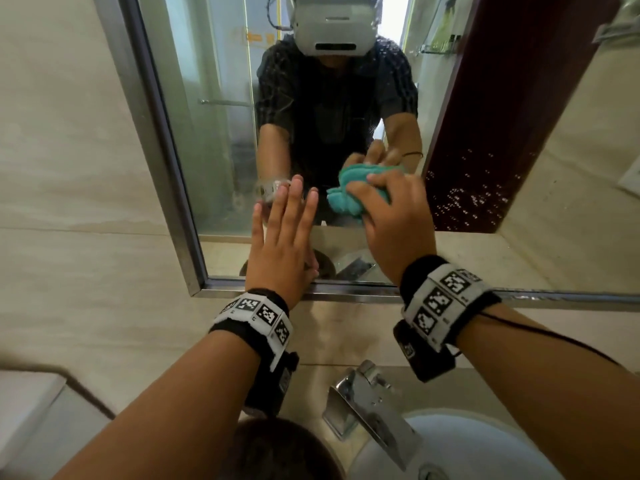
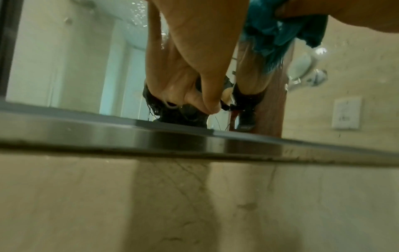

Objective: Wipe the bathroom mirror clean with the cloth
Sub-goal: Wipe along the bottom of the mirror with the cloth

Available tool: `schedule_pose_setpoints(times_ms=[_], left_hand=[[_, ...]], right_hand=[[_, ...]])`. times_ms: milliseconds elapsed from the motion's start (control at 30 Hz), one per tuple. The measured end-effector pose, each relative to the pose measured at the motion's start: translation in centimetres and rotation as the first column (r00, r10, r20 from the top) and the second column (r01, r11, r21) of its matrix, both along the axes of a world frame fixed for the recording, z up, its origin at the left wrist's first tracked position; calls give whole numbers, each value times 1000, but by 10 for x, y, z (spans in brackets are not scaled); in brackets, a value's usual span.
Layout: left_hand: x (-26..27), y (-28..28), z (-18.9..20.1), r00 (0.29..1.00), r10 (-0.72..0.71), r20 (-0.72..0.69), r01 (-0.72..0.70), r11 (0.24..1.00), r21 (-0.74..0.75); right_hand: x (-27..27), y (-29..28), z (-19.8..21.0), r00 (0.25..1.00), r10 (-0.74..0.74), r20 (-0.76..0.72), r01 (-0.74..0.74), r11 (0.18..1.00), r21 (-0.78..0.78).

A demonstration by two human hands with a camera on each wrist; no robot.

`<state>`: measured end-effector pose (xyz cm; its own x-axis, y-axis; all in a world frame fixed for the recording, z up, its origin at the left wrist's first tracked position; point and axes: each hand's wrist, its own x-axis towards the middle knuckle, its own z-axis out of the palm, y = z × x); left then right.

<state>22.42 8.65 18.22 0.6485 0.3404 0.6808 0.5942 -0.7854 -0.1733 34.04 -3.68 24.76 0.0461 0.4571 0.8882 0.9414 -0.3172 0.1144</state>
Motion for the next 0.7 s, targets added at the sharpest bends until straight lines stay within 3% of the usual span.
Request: schedule_pose_setpoints(times_ms=[133,233,367,567,700], left_hand=[[0,13,-7,998,15,-54,-14,1000,27],[-2,16,-7,999,-7,-53,9,1000,26],[-2,15,-7,998,-1,-58,2,1000,18],[-1,14,-7,998,13,-67,-10,999,41],[-2,14,-6,995,25,-97,-23,1000,17]], right_hand=[[13,-6,-64,987,84,134,-31,933,-359],[26,-26,-94,991,126,54,-81,852,-517],[25,-37,-96,997,62,-49,-79,822,-563],[-8,4,-84,984,156,86,-91,856,-509],[0,-7,-94,983,161,90,-92,849,-520]])
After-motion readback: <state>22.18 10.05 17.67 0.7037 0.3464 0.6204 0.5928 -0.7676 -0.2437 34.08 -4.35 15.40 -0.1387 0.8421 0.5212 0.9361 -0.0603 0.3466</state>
